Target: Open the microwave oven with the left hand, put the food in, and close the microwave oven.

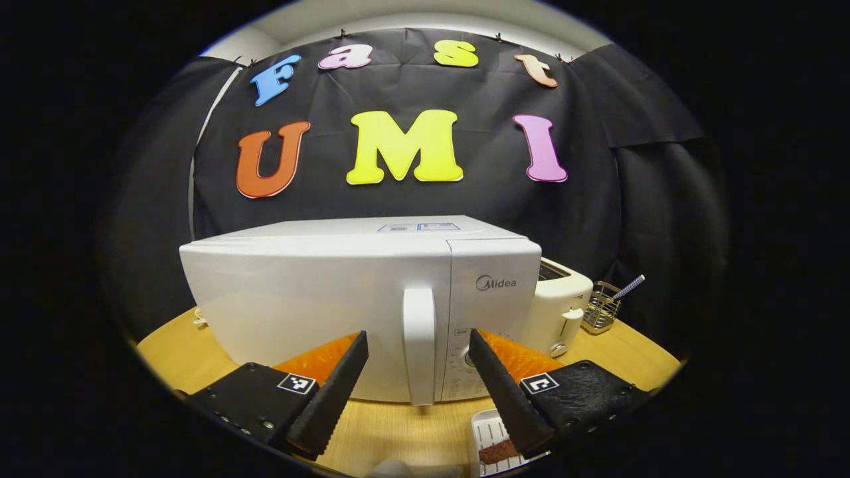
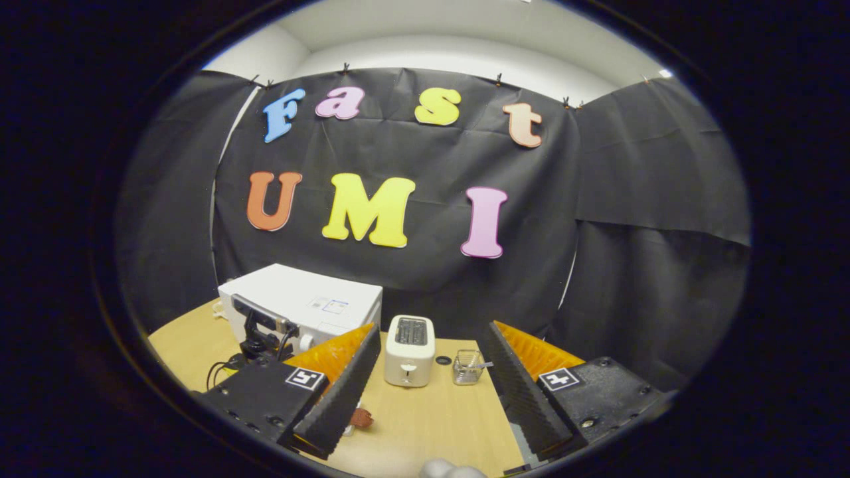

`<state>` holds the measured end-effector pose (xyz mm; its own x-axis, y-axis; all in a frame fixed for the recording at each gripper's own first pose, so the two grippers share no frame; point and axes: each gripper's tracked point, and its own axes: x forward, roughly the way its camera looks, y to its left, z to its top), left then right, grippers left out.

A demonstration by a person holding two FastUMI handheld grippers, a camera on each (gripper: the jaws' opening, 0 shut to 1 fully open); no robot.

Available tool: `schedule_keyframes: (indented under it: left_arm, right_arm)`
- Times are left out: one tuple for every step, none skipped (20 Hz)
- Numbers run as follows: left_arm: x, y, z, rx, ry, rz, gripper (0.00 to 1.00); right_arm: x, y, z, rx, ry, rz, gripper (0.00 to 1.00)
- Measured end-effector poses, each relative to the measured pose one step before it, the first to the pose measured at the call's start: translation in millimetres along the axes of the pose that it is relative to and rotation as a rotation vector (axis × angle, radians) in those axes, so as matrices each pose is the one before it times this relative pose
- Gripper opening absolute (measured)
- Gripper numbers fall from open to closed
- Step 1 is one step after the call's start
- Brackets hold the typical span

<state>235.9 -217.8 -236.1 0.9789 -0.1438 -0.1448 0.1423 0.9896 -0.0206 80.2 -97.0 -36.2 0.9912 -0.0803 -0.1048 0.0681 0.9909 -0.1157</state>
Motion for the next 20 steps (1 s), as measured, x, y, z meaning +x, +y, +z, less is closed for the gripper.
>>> schedule_keyframes:
  left_arm:
    - [5.3, -2.69, -1.76, 0.00299, 0.00068, -0.0101, 0.96]
    - [1.15, 1.39, -1.73, 0.0005, 0.00288, 0.00587, 0.93]
    - [-0.54, 1.5, 0.31, -0.00325, -0.00628, 0.003, 0.87]
    - [1.06, -0.31, 1.99, 0.00238, -0.00868, -0.00135, 0.85]
    - [2.79, 2.63, -0.99, 0.0048, -0.00052, 0.01185, 0.7]
    - [-1.95, 3.19, -3.4, -0.00959, 0.00863, 0.00519, 0.58]
    - [1.66, -5.56, -2.81, -0.02416, 0.00998, -0.03069, 0.47]
    - [-1.21, -0.33, 0.37, 0.00039, 0.00616, -0.01021, 0.36]
    - [-0.55, 1.48, 0.01, 0.00914, -0.00244, 0.00298, 0.28]
    - [-1.64, 1.93, 1.26, 0.00752, 0.00199, 0.00452, 0.23]
    - [0.96, -0.13, -0.16, -0.0001, 0.00383, 0.00077, 0.18]
    - [-2.13, 0.44, -0.93, -0.00602, 0.00639, -0.00087, 0.18]
    - [0.33, -0.12, -0.54, 0.00096, -0.00263, -0.00149, 0.13]
    - [-0.75, -0.71, -0.52, -0.00073, 0.00321, -0.00232, 0.13]
    - [0.46, 0.15, 1.57, -0.00063, -0.00234, 0.0025, 0.13]
    - [-1.25, 1.08, -0.02, 0.00335, 0.00113, 0.00223, 0.13]
    - [-0.33, 0.37, 0.55, -0.00124, 0.00414, 0.00008, 0.13]
    - [0.35, -0.49, -1.22, -0.00072, 0.00156, -0.00099, 0.13]
    - [0.27, -0.09, -0.63, 0.00192, 0.00336, -0.00178, 0.13]
    - [-2.2, 0.25, -0.7, 0.00134, 0.00535, -0.00359, 0.13]
  right_arm:
    - [0.81, -3.93, -0.83, -0.0053, 0.00313, -0.0077, 1.0]
    - [1.52, -2.22, -2.78, -0.00139, 0.00343, -0.00504, 1.0]
    - [0.86, -1.83, -1.14, 0.00021, 0.00358, -0.00242, 1.0]
    - [0.51, -0.83, -1.66, 0.00024, 0.00377, -0.00284, 1.0]
    - [1.44, -0.42, -1.1, -0.00223, 0.00257, -0.00232, 1.0]
    - [0.47, -0.51, -2.47, 0.00006, 0.00618, 0.00043, 1.0]
    - [0.4, 0.46, -0.3, 0.00243, 0.00253, 0.00209, 1.0]
    - [0.46, 0.03, 0.01, 0.00137, 0.0019, -0.00016, 1.0]
    - [0.39, 1.1, 0.5, -0.00022, -0.00114, 0.00237, 1.0]
    - [-0.7, 2.05, 1.02, -0.00205, -0.00359, 0.00395, 1.0]
    - [0.17, 0.97, 1.43, -0.00508, -0.00253, 0.00216, 0.96]
    - [0.25, 0.56, -1.57, -0.00401, 0.00123, 0.00264, 1.0]
    - [-0.62, 1.16, 0.15, -0.00165, 0.00078, 0.00339, 1.0]
    - [-1.52, 0.23, 1.4, -0.00213, -0.00275, 0.00298, 1.0]
    - [-2.11, 1.13, 1.19, -0.00318, -0.00004, 0.00022, 1.0]
    - [-1.42, -0.53, -0.79, -0.00462, -0.00253, 0.00108, 1.0]
    - [-2.03, 0.0, 0.22, -0.00478, -0.00013, -0.0005, 1.0]
    - [-0.63, 0.04, 0.09, -0.00257, -0.00106, -0.00057, 1.0]
    - [-1.71, -1.16, 0.04, -0.00296, 0.00181, -0.00134, 1.0]
    - [-2.87, -1.42, -1.03, -0.0017, 0.00024, -0.00273, 1.0]
